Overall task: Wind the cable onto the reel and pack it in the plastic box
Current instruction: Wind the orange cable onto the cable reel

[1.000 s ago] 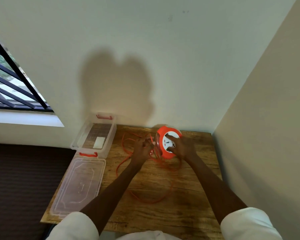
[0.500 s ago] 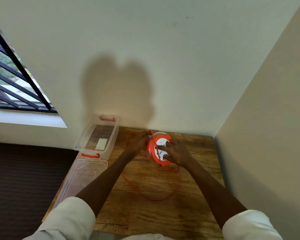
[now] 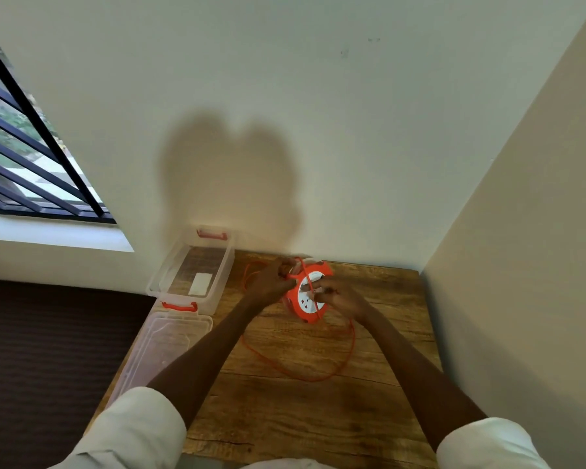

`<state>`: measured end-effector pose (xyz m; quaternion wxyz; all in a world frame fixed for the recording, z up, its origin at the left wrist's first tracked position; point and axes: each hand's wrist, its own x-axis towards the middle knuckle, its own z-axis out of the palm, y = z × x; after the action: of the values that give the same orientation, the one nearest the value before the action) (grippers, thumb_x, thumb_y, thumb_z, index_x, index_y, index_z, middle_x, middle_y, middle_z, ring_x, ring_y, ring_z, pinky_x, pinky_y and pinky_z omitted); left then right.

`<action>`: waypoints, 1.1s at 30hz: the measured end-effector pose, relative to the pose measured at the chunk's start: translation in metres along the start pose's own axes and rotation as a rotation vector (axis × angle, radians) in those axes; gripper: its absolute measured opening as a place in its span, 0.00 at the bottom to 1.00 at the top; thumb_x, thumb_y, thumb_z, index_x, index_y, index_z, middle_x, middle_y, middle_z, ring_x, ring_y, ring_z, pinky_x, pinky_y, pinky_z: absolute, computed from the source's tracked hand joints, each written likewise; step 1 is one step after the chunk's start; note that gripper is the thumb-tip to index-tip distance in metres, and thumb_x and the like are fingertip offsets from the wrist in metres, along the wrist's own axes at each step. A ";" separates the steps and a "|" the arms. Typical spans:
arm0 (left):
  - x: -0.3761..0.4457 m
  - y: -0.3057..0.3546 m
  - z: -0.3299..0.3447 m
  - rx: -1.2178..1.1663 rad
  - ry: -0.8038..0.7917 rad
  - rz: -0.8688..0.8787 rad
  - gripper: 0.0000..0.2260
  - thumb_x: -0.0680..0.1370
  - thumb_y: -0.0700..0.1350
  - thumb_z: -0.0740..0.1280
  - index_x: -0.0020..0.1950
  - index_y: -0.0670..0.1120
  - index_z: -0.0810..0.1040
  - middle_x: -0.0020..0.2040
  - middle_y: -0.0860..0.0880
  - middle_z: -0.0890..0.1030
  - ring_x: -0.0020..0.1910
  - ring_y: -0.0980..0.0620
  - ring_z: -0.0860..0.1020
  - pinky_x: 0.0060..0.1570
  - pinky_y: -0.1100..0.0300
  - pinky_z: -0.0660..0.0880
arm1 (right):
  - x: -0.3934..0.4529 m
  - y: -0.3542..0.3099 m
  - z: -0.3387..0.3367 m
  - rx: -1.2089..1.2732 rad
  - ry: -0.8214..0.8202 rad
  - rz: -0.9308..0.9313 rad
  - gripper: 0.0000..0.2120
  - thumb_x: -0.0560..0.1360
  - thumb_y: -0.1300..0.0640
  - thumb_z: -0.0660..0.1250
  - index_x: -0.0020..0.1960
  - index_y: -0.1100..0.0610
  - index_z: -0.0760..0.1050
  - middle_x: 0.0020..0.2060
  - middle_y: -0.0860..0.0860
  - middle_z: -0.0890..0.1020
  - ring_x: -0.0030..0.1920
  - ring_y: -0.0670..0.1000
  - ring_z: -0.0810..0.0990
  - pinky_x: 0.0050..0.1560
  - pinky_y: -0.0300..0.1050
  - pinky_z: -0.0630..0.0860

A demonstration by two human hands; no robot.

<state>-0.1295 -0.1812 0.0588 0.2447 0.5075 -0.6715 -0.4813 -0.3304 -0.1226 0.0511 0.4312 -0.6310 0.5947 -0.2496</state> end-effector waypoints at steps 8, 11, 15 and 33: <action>-0.007 -0.017 -0.010 -0.089 0.076 -0.067 0.17 0.77 0.41 0.71 0.66 0.42 0.78 0.59 0.43 0.83 0.55 0.44 0.83 0.57 0.46 0.81 | 0.004 -0.011 -0.004 0.063 0.365 0.149 0.11 0.81 0.49 0.66 0.44 0.51 0.82 0.36 0.45 0.83 0.37 0.45 0.80 0.38 0.39 0.70; -0.012 -0.024 -0.023 -0.142 0.116 -0.112 0.17 0.79 0.42 0.69 0.67 0.42 0.78 0.58 0.42 0.83 0.55 0.43 0.82 0.57 0.46 0.81 | 0.002 -0.005 -0.015 -0.068 0.456 0.260 0.14 0.82 0.50 0.62 0.43 0.51 0.82 0.36 0.49 0.83 0.38 0.49 0.81 0.40 0.41 0.68; -0.015 -0.030 -0.041 -0.304 0.275 -0.162 0.15 0.81 0.43 0.67 0.66 0.42 0.79 0.55 0.42 0.84 0.52 0.42 0.83 0.53 0.46 0.81 | -0.006 -0.002 -0.026 -0.279 0.423 0.395 0.16 0.83 0.48 0.61 0.48 0.56 0.83 0.44 0.56 0.85 0.50 0.58 0.84 0.42 0.43 0.72; -0.003 0.003 -0.080 -0.524 0.584 -0.091 0.16 0.81 0.47 0.68 0.67 0.42 0.78 0.58 0.41 0.84 0.55 0.41 0.83 0.57 0.40 0.80 | 0.006 -0.083 -0.032 -0.521 0.234 0.099 0.15 0.82 0.51 0.63 0.66 0.51 0.78 0.65 0.50 0.79 0.63 0.53 0.79 0.62 0.48 0.74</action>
<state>-0.0638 -0.2099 0.0954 0.5251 0.5726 -0.4047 -0.4823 -0.3118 -0.1424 0.1357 0.1948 -0.6575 0.7146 -0.1381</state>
